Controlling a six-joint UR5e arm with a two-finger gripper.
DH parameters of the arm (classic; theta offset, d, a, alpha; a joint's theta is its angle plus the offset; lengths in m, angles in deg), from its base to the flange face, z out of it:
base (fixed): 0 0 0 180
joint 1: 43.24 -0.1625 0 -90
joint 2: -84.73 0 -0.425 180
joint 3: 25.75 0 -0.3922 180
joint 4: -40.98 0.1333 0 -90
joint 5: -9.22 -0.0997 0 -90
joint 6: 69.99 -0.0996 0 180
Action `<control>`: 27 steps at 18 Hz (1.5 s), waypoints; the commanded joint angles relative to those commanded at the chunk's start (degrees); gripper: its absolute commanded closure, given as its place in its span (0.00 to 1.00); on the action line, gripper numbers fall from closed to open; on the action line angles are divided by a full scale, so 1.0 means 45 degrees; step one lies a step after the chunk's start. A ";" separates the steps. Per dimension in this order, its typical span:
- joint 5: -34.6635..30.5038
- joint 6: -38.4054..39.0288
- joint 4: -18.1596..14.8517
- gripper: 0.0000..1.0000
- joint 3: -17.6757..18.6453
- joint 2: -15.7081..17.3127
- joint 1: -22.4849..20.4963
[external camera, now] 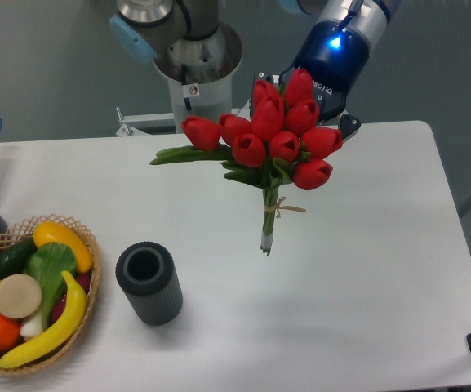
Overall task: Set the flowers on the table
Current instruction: 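Carry the red tulip bouquet with the gripper away from the black vase, then lower the held tulip bouquet down toward the table surface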
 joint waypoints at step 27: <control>-0.8199 -0.0586 -0.0156 0.60 0.1249 0.1153 0.0741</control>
